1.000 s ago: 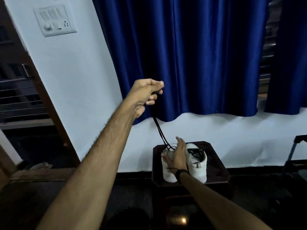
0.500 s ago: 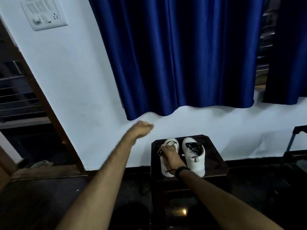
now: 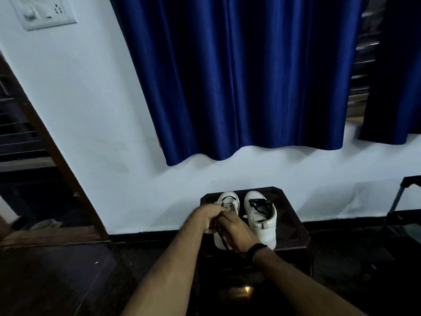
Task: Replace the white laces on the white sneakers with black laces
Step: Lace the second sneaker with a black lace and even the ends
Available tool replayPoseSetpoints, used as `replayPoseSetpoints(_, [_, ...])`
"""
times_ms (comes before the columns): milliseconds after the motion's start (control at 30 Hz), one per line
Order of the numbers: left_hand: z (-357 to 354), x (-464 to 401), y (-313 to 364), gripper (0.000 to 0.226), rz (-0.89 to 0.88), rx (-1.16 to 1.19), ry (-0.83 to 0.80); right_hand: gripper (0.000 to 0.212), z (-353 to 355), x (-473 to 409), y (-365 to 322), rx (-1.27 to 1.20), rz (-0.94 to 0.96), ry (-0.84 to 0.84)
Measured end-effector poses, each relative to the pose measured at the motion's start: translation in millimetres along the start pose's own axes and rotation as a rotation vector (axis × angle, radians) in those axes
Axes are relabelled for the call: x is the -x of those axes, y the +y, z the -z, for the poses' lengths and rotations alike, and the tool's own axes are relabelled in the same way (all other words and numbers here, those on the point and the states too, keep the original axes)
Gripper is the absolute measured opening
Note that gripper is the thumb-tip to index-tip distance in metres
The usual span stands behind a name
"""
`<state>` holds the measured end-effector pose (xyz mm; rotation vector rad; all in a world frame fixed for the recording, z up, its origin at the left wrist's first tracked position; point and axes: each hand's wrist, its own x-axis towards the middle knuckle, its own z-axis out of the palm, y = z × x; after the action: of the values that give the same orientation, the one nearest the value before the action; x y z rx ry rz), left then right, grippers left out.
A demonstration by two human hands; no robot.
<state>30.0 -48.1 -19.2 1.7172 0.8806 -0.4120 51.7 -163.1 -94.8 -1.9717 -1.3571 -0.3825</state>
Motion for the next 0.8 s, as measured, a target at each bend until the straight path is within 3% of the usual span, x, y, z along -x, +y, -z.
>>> replayPoseSetpoints(100, [3,-5,1,0.020,-0.004,0.117,-0.002,0.028,2,-1,1,0.020,0.087,-0.057])
replayPoseSetpoints(167, [3,-6,0,0.019,-0.047,0.183,0.013,0.037,4,8,-1,0.098,0.039,-0.035])
replayPoseSetpoints(300, [5,-3,-5,0.030,-0.182,0.327,0.109,0.035,5,21,6,0.066,-0.395,0.179])
replayPoseSetpoints(433, [-1,-4,-7,0.037,-0.295,0.313,0.165,0.042,-5,4,10,0.220,-0.489,-0.162])
replayPoseSetpoints(567, [-12,1,-8,0.033,-0.334,0.243,0.134,0.034,-7,-2,8,0.283,-0.550,-0.315])
replayPoseSetpoints(800, [-7,7,-29,0.018,-0.359,0.262,0.135,0.035,-9,-8,3,0.240,-0.666,-0.340])
